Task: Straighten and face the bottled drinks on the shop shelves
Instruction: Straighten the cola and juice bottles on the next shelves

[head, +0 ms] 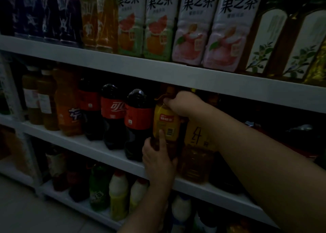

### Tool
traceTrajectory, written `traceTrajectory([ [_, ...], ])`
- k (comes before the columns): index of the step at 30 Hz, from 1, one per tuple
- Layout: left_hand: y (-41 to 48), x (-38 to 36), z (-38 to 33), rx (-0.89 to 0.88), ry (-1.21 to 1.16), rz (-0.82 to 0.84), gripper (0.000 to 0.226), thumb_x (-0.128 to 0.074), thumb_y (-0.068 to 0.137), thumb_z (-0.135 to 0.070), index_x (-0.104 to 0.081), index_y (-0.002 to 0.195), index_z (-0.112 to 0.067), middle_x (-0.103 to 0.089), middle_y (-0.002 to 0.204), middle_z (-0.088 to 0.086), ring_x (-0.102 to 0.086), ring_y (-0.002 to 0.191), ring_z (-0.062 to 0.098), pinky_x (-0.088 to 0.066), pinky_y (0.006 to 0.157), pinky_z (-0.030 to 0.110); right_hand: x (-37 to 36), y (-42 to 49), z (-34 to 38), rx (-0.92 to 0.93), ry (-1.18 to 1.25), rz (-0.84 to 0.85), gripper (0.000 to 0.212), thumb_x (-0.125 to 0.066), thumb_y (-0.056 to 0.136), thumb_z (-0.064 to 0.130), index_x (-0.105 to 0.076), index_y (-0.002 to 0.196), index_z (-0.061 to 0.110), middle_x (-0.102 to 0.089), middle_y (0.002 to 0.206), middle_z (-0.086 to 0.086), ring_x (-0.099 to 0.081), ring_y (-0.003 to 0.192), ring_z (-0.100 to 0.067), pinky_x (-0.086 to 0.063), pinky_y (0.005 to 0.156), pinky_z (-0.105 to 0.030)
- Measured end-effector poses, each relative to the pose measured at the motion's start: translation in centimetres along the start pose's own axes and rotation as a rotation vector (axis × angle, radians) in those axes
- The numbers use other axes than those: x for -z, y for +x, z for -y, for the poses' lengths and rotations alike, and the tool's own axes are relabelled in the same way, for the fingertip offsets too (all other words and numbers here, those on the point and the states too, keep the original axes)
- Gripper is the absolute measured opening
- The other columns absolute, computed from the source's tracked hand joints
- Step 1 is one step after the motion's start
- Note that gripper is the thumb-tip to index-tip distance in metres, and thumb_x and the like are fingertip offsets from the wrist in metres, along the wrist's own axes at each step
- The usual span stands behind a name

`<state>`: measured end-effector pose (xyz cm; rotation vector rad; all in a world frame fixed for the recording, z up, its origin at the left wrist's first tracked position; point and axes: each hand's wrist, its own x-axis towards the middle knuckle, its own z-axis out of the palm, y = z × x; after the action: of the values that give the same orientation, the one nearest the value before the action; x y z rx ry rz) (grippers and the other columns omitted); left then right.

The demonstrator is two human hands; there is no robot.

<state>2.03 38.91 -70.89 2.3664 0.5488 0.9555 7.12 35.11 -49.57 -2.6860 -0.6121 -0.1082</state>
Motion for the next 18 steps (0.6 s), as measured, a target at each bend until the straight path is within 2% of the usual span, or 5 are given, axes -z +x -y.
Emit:
traceTrajectory([
  [3, 0.3, 0.1, 0.9, -0.063, -0.035, -0.032, 0.123, -0.078, 0.063, -0.047, 0.008, 0.150, -0.035, -0.029, 0.136, 0.022, -0.033, 0.117, 0.038, -0.046, 0.088, 0.050, -0.1, -0.1, -0.3, -0.035, 0.069, -0.004, 0.042, -0.048, 0.091, 0.052, -0.051, 0.080, 0.011, -0.062, 0.088, -0.009, -0.064, 0.072, -0.026, -0.053, 0.058, -0.030],
  [5, 0.3, 0.2, 1.2, -0.075, -0.090, -0.035, 0.120, -0.075, 0.064, -0.048, 0.008, 0.150, -0.034, -0.027, 0.139, 0.020, -0.032, 0.119, 0.036, -0.047, 0.087, 0.050, 0.2, -0.3, -0.9, -0.046, 0.181, 0.003, 0.039, -0.051, 0.091, 0.049, -0.051, 0.081, 0.011, -0.064, 0.082, -0.008, -0.065, 0.055, -0.020, -0.051, 0.046, -0.024],
  [10, 0.5, 0.7, 3.1, -0.154, -0.244, 0.050, 0.110, -0.069, 0.073, -0.044, 0.007, 0.151, -0.027, -0.020, 0.156, 0.009, -0.032, 0.135, 0.030, -0.035, 0.103, 0.042, 1.7, -0.5, -1.8, -0.016, 0.258, 0.120, 0.035, -0.052, 0.092, 0.047, -0.057, 0.087, 0.013, -0.065, 0.051, -0.002, -0.053, 0.032, -0.010, -0.039, 0.035, -0.017],
  [15, -0.1, 0.9, 3.6, -0.174, -0.103, -0.013, 0.097, -0.073, 0.073, -0.039, -0.021, 0.150, -0.011, -0.034, 0.151, 0.012, -0.043, 0.130, 0.028, -0.041, 0.098, 0.038, 1.3, -0.4, -1.2, -0.030, 0.290, 0.090, 0.035, -0.049, 0.093, 0.049, -0.051, 0.080, 0.017, -0.059, 0.076, -0.006, -0.058, 0.045, -0.016, -0.038, 0.033, -0.016],
  [18, -2.1, -0.1, 2.4, -0.016, -0.088, -0.053, 0.094, -0.077, 0.072, -0.036, -0.027, 0.148, -0.013, -0.041, 0.142, 0.017, -0.046, 0.120, 0.033, -0.047, 0.089, 0.043, 1.1, -0.1, -0.9, -0.053, 0.365, 0.129, 0.029, -0.052, 0.093, 0.043, -0.051, 0.084, 0.016, -0.062, 0.089, -0.008, -0.065, 0.057, -0.021, -0.046, 0.040, -0.020],
])
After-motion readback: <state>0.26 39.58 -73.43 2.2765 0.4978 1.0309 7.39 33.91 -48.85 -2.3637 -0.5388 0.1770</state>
